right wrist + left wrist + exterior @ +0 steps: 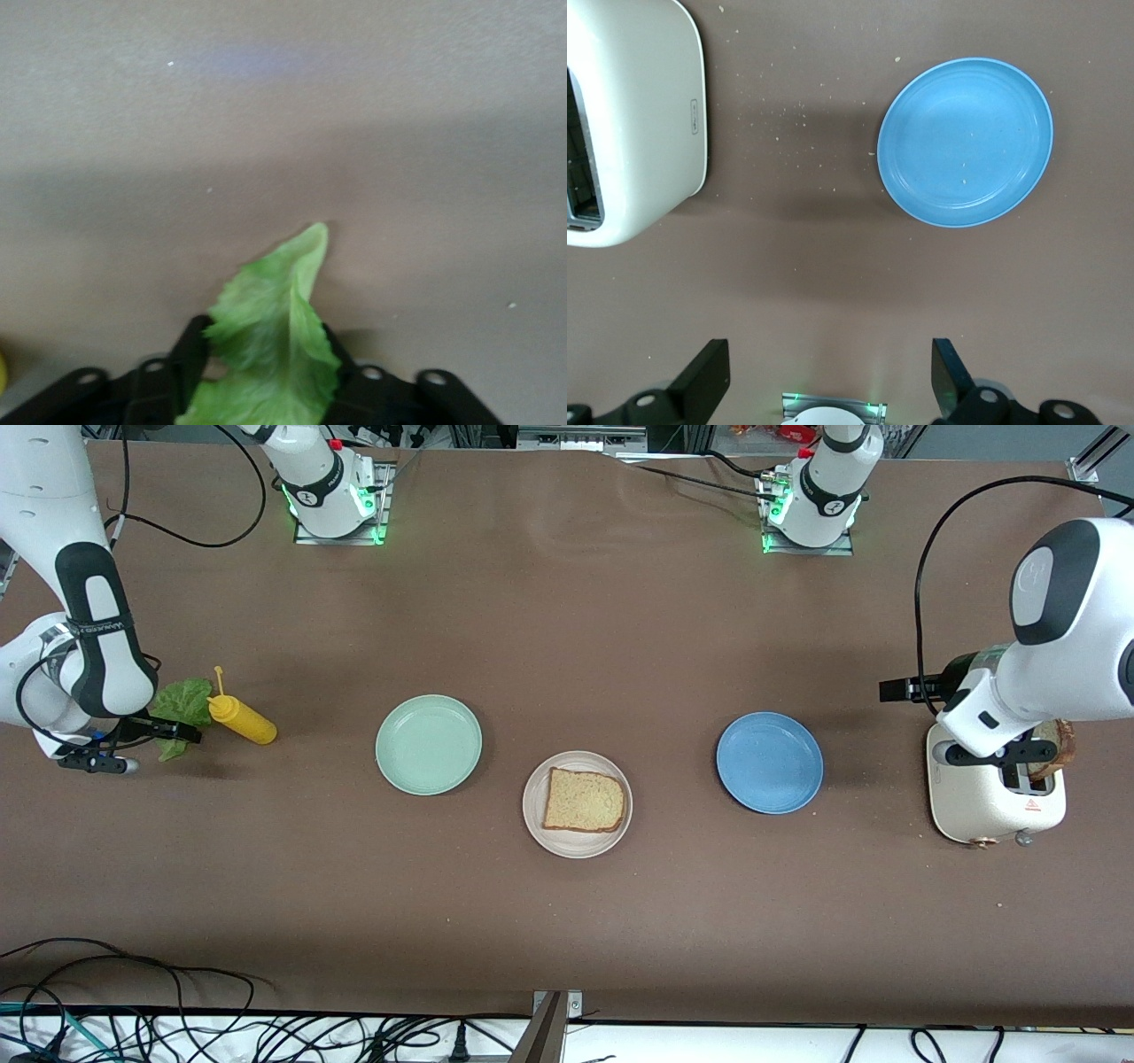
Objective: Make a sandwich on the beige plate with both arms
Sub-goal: 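Grasp the green lettuce leaf with the right gripper and lift it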
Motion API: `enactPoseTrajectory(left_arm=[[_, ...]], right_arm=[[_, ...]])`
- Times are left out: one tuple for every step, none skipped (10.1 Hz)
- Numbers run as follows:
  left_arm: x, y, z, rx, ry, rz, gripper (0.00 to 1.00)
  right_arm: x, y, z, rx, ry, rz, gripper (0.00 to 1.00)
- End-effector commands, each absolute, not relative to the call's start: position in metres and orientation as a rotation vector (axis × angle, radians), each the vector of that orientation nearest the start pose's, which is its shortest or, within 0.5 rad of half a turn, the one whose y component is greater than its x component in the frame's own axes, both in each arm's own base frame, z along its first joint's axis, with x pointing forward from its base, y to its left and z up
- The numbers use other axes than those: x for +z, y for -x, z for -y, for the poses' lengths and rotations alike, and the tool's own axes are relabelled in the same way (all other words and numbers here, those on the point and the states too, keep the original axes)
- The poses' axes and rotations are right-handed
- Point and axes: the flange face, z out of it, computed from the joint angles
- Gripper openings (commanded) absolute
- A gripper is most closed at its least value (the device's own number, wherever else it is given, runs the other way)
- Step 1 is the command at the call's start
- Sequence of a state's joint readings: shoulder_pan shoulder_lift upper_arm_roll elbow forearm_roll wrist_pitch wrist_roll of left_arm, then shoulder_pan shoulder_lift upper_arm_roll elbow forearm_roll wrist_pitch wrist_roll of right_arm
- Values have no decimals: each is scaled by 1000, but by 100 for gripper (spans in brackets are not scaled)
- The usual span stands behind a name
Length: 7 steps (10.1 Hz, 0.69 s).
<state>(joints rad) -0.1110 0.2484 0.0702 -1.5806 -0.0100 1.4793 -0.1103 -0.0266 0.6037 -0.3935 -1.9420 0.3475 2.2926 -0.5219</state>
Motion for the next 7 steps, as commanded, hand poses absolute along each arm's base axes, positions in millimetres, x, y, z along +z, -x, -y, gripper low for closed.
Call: enactPoseTrajectory(left_arm=[[507,-572,23,466,3054,119,100],[521,-565,20,450,3060,127,100],[530,-559,15,451,3062,130,100],[547,-551,8,436,3069,142,100],[561,-542,5,434,3070,148,100],[570,-538,2,436,3068,155,100],[578,-537,1,418,3072,158,100]], right_arm=[[193,-554,238,312,2944,-144,0],[206,-557,238,319,2926,-136,0],[217,-555,246,346,2917,-141,0],[231,-559,247,380,2885,-120,0],[252,-560,254,440,2842,-124,0],[276,-566,253,499,2796,-112,0],[298,-571,252,541,2769,-103,0]])
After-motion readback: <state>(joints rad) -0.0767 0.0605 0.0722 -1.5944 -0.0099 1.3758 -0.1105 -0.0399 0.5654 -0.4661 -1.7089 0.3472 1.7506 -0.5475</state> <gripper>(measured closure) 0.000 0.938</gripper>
